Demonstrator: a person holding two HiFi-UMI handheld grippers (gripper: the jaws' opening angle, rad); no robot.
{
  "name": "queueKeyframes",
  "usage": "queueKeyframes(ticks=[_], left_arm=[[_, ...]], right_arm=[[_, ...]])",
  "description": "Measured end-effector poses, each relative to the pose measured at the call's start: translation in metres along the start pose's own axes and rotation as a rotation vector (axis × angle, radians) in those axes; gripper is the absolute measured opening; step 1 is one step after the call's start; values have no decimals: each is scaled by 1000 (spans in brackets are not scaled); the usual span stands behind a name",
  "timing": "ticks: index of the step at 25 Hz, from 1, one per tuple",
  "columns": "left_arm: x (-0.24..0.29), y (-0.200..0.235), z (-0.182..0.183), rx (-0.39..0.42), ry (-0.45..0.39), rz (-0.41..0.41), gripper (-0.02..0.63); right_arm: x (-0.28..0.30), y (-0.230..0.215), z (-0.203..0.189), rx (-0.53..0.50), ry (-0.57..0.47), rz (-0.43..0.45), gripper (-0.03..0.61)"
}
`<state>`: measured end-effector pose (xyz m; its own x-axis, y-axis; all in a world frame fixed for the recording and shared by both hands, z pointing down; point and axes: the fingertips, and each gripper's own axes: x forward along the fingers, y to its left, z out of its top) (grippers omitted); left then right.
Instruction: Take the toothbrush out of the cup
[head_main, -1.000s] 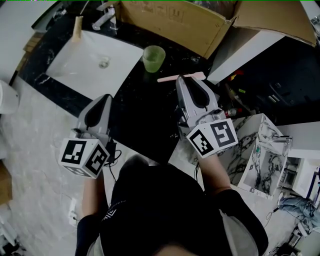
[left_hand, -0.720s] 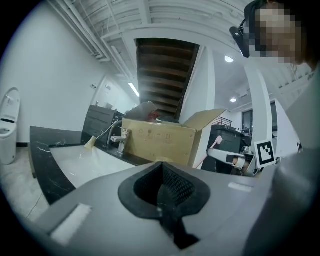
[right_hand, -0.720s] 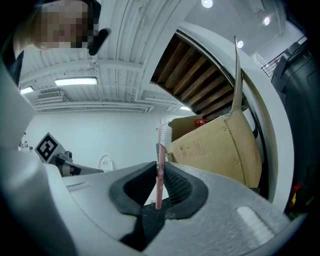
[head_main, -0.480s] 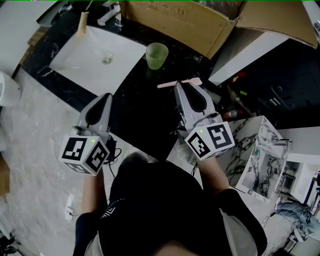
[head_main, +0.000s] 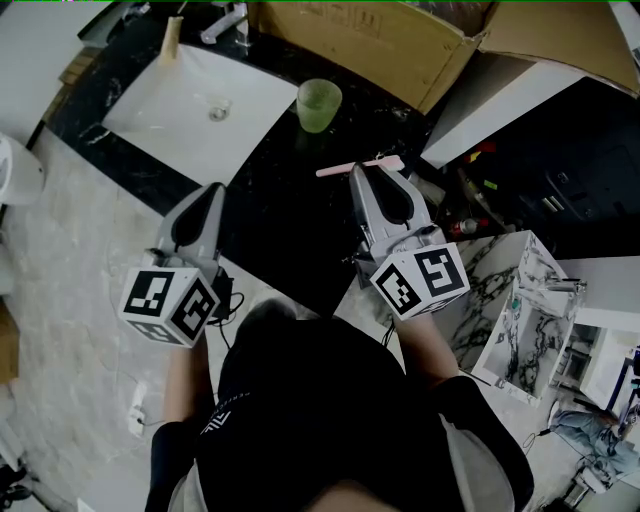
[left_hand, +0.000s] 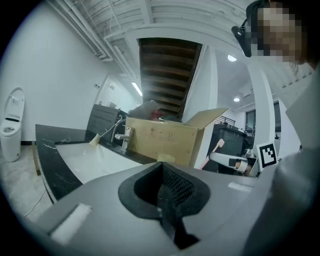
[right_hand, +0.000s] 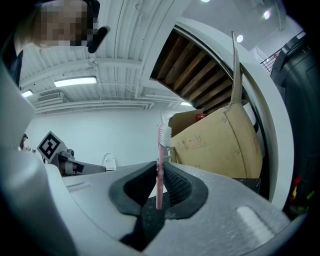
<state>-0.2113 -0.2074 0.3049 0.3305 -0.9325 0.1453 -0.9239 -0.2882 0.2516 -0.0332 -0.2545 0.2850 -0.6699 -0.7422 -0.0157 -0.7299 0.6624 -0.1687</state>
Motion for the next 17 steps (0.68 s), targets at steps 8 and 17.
queueKeyframes(ticks=[8, 17], left_arm=[[-3, 3, 0, -3, -2, 13, 17], [-4, 6, -1, -5, -16, 19, 16]], right_arm=[[2, 1, -1, 8, -2, 5, 46], [4, 0, -2, 8, -1, 8, 46]])
